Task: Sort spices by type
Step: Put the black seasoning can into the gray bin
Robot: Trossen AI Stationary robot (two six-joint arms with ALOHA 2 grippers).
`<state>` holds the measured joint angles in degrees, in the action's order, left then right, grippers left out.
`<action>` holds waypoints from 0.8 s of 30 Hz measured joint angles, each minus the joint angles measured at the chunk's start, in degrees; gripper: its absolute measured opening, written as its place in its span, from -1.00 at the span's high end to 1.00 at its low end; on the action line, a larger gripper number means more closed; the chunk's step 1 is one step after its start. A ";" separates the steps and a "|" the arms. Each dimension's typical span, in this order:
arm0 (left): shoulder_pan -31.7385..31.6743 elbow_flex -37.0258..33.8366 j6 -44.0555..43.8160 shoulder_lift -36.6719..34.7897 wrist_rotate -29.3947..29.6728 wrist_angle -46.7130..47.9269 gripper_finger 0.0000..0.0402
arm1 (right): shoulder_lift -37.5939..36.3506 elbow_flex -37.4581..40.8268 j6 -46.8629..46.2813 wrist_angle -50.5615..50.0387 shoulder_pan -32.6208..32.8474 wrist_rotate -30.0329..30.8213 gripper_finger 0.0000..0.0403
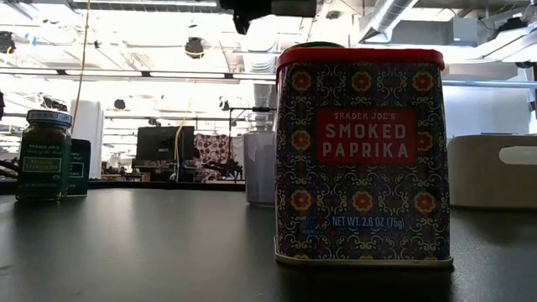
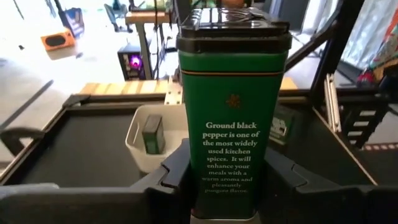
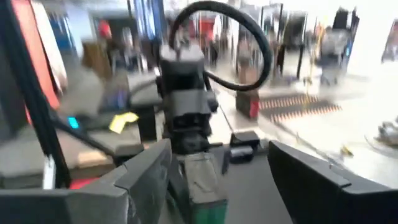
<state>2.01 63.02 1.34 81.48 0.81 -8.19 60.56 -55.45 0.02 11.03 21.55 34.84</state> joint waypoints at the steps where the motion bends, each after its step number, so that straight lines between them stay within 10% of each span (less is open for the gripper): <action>1: -0.12 0.00 -0.01 -0.02 -0.01 0.72 0.42 | 0.99 -1.81 -0.84 -3.17 -0.95 -0.89 -0.47; 13: -0.88 0.00 2.71 -0.01 1.45 7.97 0.44 | 18.26 -31.73 -9.06 -49.42 -9.06 -12.69 -0.44; 24: -0.88 0.00 5.84 0.01 1.60 11.52 0.44 | 29.17 -40.18 -7.24 -57.52 -10.76 -16.67 -0.44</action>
<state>1.13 63.02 7.19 81.49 2.42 3.33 89.73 -95.63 -7.21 -46.49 10.79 18.17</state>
